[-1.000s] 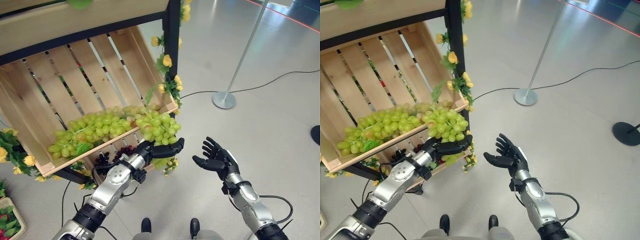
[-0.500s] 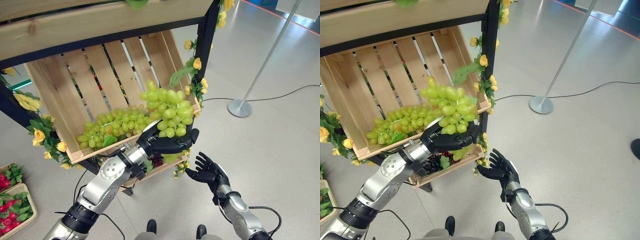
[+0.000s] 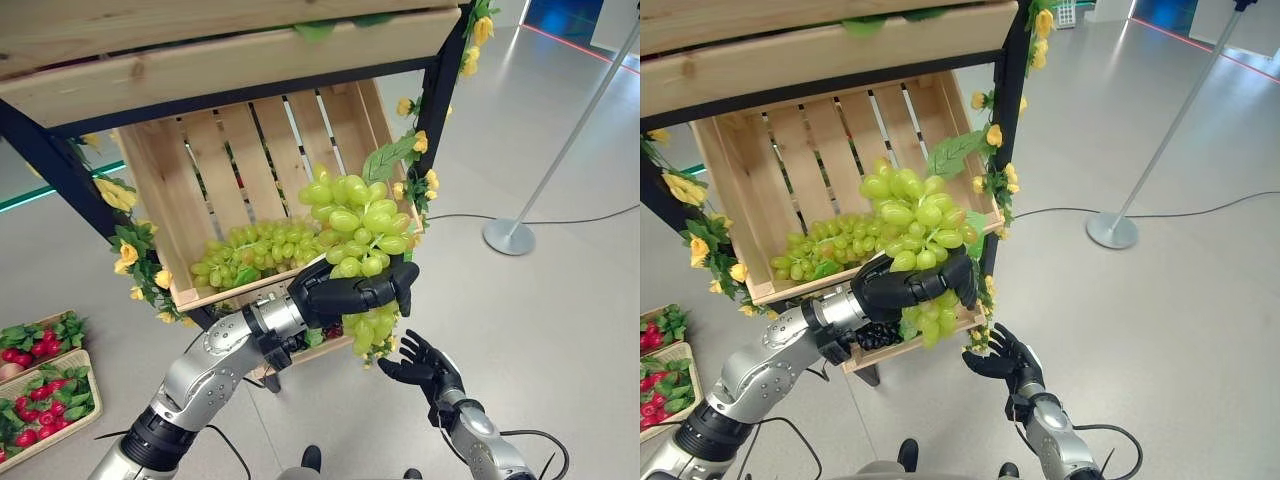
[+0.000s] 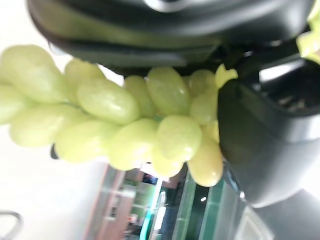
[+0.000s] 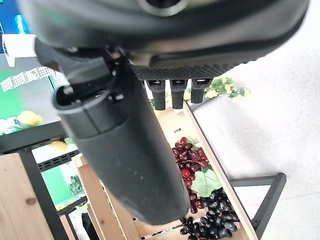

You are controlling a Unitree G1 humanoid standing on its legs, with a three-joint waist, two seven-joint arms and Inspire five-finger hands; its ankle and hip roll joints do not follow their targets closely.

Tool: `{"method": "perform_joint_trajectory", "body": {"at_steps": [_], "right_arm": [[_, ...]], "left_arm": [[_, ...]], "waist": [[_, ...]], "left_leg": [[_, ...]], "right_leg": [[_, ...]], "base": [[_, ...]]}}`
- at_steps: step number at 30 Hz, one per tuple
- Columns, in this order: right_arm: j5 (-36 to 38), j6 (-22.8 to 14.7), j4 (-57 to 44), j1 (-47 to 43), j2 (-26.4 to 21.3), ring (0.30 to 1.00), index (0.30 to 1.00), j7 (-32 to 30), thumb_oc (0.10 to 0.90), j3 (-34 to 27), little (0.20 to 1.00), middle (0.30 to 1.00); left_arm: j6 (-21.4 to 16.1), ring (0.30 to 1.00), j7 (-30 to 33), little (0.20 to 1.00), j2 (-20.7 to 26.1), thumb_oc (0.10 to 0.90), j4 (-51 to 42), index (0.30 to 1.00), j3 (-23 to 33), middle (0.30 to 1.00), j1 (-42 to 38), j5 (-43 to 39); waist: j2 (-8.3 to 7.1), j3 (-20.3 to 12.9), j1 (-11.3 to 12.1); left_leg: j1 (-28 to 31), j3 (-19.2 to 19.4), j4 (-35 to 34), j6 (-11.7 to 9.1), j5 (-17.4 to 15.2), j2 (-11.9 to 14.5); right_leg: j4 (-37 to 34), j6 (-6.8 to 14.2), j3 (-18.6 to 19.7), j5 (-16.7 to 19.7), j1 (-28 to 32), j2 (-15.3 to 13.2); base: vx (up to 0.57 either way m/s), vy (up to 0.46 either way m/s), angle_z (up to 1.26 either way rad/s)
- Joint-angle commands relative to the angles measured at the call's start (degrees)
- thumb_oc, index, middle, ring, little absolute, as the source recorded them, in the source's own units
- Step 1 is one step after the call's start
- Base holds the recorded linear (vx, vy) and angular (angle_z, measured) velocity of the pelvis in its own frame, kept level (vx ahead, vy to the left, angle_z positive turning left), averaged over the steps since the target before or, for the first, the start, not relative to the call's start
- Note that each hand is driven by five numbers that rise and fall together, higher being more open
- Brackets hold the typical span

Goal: Pick up the fruits from the basket on one side to the basket on the other side

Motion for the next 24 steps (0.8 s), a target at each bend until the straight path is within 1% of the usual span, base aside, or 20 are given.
{"method": "perform_joint_trajectory", "body": {"at_steps": [1,5,6,8,11,12,14,17,18,19,20,21,23,24], "right_arm": [[-2.2,-3.7,-2.4,-3.7,1.1,0.9,0.9,-1.0,0.8,0.1,0.9,0.9],[-2.4,-3.4,-1.1,-3.9,1.3,0.9,0.9,-0.9,0.8,-0.1,0.9,0.9],[-2.5,-3.3,-0.7,-4.0,1.4,0.9,0.9,-0.9,0.8,-0.1,0.9,0.9],[-2.6,-3.4,0.0,-4.0,1.5,0.9,0.9,-0.6,0.8,-0.2,0.9,0.9],[-2.7,-3.3,1.1,-4.4,1.4,0.9,0.9,-0.1,0.8,-0.2,0.9,0.9],[-2.7,-3.3,1.2,-4.4,1.4,0.9,0.9,-0.1,0.8,-0.2,0.9,0.9],[-2.7,-2.9,1.9,-4.9,1.2,0.9,0.9,0.1,0.8,0.0,0.9,0.9],[-3.0,-2.5,2.5,-5.1,1.0,0.9,0.9,0.1,0.8,0.2,0.9,0.9],[-2.9,-2.4,3.2,-5.3,0.9,0.9,0.9,0.4,0.8,0.4,0.9,0.9],[-2.9,-2.3,3.3,-5.3,0.9,0.9,0.9,0.4,0.8,0.4,0.9,0.9],[-2.8,-2.2,3.8,-5.4,0.7,0.9,0.9,0.7,0.8,0.4,0.9,0.9],[-2.8,-2.2,4.1,-5.5,0.6,0.9,0.9,0.8,0.8,0.6,0.9,0.9],[-2.5,-2.1,4.4,-5.6,0.2,0.9,0.9,0.5,0.8,0.8,0.9,0.9],[-2.5,-2.1,4.5,-5.6,0.2,0.9,0.9,0.4,0.8,0.9,0.9,0.9]], "left_arm": [[-4.5,0.3,2.6,0.3,-4.1,0.4,-3.5,0.3,5.3,0.3,-4.8,-9.9],[-6.2,0.3,7.0,0.3,-5.5,0.4,-2.6,0.3,7.7,0.3,-5.4,-14.3],[-6.3,0.3,8.6,0.3,-5.9,0.4,-2.1,0.3,8.9,0.3,-5.9,-16.6],[-6.7,0.3,10.4,0.3,-6.2,0.4,-1.5,0.3,9.7,0.3,-6.5,-17.9],[-7.4,0.3,16.3,0.3,-6.4,0.4,0.6,0.3,11.3,0.3,-8.9,-21.0],[-7.4,0.3,16.9,0.3,-6.4,0.4,0.8,0.3,11.4,0.3,-9.1,-21.3],[-8.1,0.3,21.9,0.3,-6.1,0.4,4.2,0.3,12.0,0.3,-11.2,-22.5],[-8.7,0.3,26.5,0.3,-5.7,0.4,7.7,0.3,12.3,0.3,-13.2,-22.9],[-8.7,0.3,28.1,0.3,-5.7,0.4,11.0,0.3,12.7,0.3,-14.6,-22.5],[-8.9,0.3,28.7,0.3,-5.8,0.4,11.4,0.3,12.8,0.3,-14.9,-22.4],[-9.1,0.3,29.8,0.3,-5.1,0.4,14.0,0.3,13.4,0.3,-16.0,-23.0],[-9.3,0.3,31.0,0.3,-4.7,0.4,15.5,0.3,13.6,0.3,-16.9,-21.3],[-8.1,0.3,33.1,0.3,-2.8,0.4,20.3,0.3,14.1,0.3,-18.9,-18.5],[-7.8,0.3,34.0,0.3,-2.6,0.4,20.8,0.3,14.1,0.3,-19.1,-17.6]], "waist": [[-1.61,-3.4,0.7],[-1.68,-3.6,0.9],[-1.75,-3.7,0.9],[-1.78,-3.9,0.9],[-1.82,-4.2,0.7],[-1.82,-4.2,0.7],[-1.71,-4.4,0.3],[-1.55,-4.6,-0.1],[-1.48,-4.7,-0.4],[-1.45,-4.8,-0.5],[-1.38,-4.8,-0.7],[-1.34,-4.9,-0.8],[-1.15,-5.1,-1.1],[-1.11,-5.1,-1.1]], "left_leg": [[-1.2,-0.5,0.1,-1.9,-0.8,1.4],[-1.3,-0.8,0.1,-2.0,-0.7,1.2],[-1.4,-0.9,0.1,-2.0,-0.7,1.2],[-1.4,-0.9,0.1,-2.0,-0.7,1.2],[-1.2,-0.7,0.1,-2.1,-0.7,1.2],[-1.2,-0.6,0.1,-2.1,-0.7,1.2],[-1.1,-0.3,0.1,-2.2,-0.7,1.2],[-1.0,0.0,0.1,-2.2,-0.7,1.2],[-0.9,0.3,0.1,-2.2,-0.8,1.2],[-0.8,0.3,0.1,-2.2,-0.8,1.2],[-0.7,0.5,0.1,-2.2,-0.9,1.1],[-0.7,0.5,0.1,-2.1,-0.9,1.0],[-0.6,1.1,0.1,-2.2,-1.0,1.1],[-0.6,1.1,0.1,-2.2,-1.0,1.1]], "right_leg": [[0.2,-0.5,-2.6,-1.1,1.8,-2.3],[0.2,-0.8,-2.6,-1.3,2.0,-2.3],[0.2,-0.8,-2.6,-1.4,2.1,-2.2],[0.2,-0.9,-2.6,-1.5,2.2,-2.2],[0.2,-1.0,-2.6,-1.7,2.4,-2.2],[0.2,-1.0,-2.6,-1.7,2.4,-2.2],[0.2,-1.0,-2.4,-1.8,2.5,-2.2],[0.2,-1.0,-2.1,-1.9,2.4,-2.1],[0.2,-0.9,-1.9,-1.9,2.4,-2.1],[0.2,-0.9,-1.9,-1.9,2.5,-2.1],[0.2,-0.8,-1.8,-2.0,2.5,-2.1],[0.2,-0.8,-1.6,-2.0,2.5,-2.1],[0.2,-0.7,-1.6,-2.1,2.4,-2.1],[0.2,-0.7,-1.6,-2.1,2.4,-2.1]], "base": [[0.0,-0.007,0.08],[0.0,0.0,0.08],[0.0,0.0,0.0],[0.0,0.0,0.0],[0.0,0.0,0.0],[0.0,0.0,0.0],[0.0,0.0,0.0],[0.0,0.0,0.0],[0.0,0.0,0.0],[0.01,0.021,-0.04],[0.0,0.0,0.0],[0.01,0.02,-0.03],[0.0,0.019,-0.04],[-0.01,0.021,-0.04]]}}
